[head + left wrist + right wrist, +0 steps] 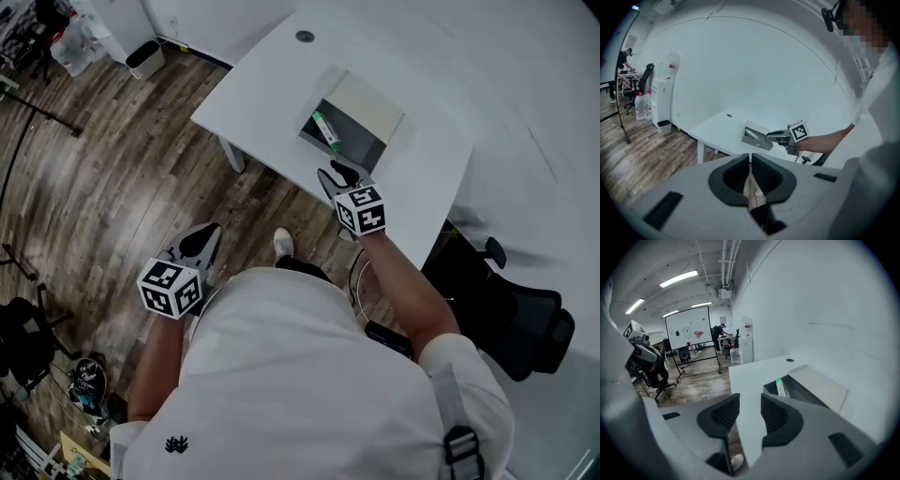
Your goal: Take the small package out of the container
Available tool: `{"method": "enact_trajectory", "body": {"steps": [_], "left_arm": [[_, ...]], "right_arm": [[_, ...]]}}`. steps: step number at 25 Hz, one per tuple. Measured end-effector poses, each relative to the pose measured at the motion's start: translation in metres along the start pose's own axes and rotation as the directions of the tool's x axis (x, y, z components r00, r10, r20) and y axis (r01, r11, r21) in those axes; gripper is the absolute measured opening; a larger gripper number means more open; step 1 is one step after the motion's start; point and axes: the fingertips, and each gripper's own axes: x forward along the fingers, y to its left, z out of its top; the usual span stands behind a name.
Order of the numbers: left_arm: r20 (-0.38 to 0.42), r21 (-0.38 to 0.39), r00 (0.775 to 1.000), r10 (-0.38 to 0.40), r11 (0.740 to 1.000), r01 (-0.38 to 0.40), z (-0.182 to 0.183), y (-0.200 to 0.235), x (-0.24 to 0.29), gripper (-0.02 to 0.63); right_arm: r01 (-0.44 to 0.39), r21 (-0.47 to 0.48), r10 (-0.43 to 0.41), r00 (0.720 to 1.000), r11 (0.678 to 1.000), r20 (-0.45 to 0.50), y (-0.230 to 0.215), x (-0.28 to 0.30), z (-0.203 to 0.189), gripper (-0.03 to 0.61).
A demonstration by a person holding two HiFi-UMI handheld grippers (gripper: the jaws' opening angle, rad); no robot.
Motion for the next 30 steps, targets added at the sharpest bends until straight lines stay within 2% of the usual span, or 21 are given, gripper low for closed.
{"method": "enact_trajectory", "body": {"steps": [7, 17, 21, 25, 27, 30], "left_arm": [[0.005, -0.004, 0.997, 0.073, 0.997, -0.073, 0.024, 0.005, 0.029, 0.009], [-0.008, -0.03, 0.988, 0.152, 0.988, -0.153, 0.041, 0.012, 0.045, 0.009], [-0.015, -0.044, 0.984, 0.177, 0.983, -0.178, 0.043, 0.013, 0.051, 0.009], [-0.011, -0.047, 0.982, 0.189, 0.981, -0.189, 0.045, 0.013, 0.056, 0.009], [-0.008, -0.05, 0.981, 0.194, 0.98, -0.195, 0.045, 0.013, 0.056, 0.009], [-0.007, -0.055, 0.979, 0.203, 0.978, -0.203, 0.044, 0.014, 0.057, 0.009]], "right_arm": [[0.049, -0.005, -0.05, 0.997, 0.999, -0.058, -0.06, 0.057, 0.003, 0.176], [0.078, 0.019, -0.075, 0.988, 0.997, -0.133, -0.082, 0.115, 0.004, 0.207], [0.068, -0.007, -0.068, 0.985, 0.998, -0.161, -0.086, 0.128, 0.0, 0.21], [0.079, -0.027, -0.082, 0.98, 0.997, -0.183, -0.095, 0.133, -0.005, 0.189], [0.075, -0.031, -0.079, 0.979, 0.997, -0.187, -0.098, 0.132, -0.007, 0.152], [0.076, -0.039, -0.082, 0.978, 0.996, -0.194, -0.103, 0.13, -0.009, 0.147]]}}
